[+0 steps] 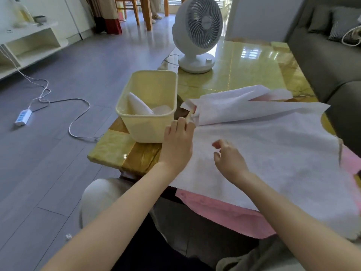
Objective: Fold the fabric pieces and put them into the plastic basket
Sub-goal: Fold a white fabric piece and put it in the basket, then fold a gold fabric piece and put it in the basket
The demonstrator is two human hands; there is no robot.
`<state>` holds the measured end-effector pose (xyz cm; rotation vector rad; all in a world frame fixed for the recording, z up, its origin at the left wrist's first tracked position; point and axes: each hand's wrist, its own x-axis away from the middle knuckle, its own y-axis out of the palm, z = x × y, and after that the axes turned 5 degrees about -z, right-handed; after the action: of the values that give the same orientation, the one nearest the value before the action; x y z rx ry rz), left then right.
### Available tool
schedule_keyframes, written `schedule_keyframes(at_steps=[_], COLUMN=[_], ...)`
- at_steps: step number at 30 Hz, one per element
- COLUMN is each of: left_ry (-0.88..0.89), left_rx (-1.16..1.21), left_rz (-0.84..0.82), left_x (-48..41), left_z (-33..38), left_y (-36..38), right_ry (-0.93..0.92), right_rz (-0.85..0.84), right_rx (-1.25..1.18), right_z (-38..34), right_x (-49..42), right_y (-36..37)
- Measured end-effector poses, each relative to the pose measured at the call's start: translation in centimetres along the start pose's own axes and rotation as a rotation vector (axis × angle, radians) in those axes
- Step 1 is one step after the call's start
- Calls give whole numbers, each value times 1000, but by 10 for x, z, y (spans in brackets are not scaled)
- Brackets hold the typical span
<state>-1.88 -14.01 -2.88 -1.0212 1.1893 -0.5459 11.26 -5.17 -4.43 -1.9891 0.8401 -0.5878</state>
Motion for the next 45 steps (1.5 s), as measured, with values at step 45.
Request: schedule_keyframes(at_steps=[45], left_ry=[-586], left_rx=[258], left_rz=[-81], left_x=[-25], left_z=[-112], left_y=[-36], right_ry=[-108], right_rz=[-750], right_rx=[757], right_z=[-161], right_x=[-145], right_y=[9])
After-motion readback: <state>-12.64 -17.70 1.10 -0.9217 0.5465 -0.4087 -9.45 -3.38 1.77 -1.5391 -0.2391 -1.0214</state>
